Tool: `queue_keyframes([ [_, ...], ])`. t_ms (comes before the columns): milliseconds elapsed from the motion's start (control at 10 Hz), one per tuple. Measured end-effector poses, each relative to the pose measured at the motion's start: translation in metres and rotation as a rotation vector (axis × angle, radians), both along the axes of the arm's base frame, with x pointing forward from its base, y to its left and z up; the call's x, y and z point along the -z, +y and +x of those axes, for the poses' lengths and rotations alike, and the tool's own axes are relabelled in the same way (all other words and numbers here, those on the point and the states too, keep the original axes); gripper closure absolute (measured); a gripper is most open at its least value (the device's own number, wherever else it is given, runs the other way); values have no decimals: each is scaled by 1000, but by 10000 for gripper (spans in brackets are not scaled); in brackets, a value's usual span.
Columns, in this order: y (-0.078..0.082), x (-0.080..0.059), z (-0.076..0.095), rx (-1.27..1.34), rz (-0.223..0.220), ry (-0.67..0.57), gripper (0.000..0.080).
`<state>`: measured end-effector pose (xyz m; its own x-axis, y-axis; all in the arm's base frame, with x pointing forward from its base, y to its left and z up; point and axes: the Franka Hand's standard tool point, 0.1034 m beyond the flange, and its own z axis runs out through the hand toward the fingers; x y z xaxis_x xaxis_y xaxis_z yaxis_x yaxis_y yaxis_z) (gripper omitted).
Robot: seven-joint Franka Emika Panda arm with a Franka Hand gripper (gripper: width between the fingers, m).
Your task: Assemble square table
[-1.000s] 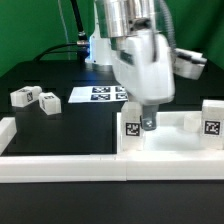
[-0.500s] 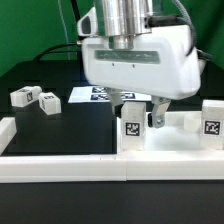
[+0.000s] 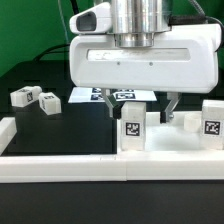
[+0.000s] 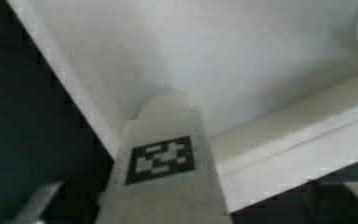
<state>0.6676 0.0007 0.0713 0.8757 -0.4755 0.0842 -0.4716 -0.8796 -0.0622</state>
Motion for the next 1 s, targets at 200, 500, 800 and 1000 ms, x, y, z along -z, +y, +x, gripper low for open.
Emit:
queue_keyframes([
  [200, -3, 0, -1, 58, 4, 2, 458],
  [500, -3, 1, -1, 273, 27, 6, 509],
  [800, -4, 1, 0, 568, 54, 9, 509],
  [1000, -4, 2, 1, 885, 94, 19, 509],
])
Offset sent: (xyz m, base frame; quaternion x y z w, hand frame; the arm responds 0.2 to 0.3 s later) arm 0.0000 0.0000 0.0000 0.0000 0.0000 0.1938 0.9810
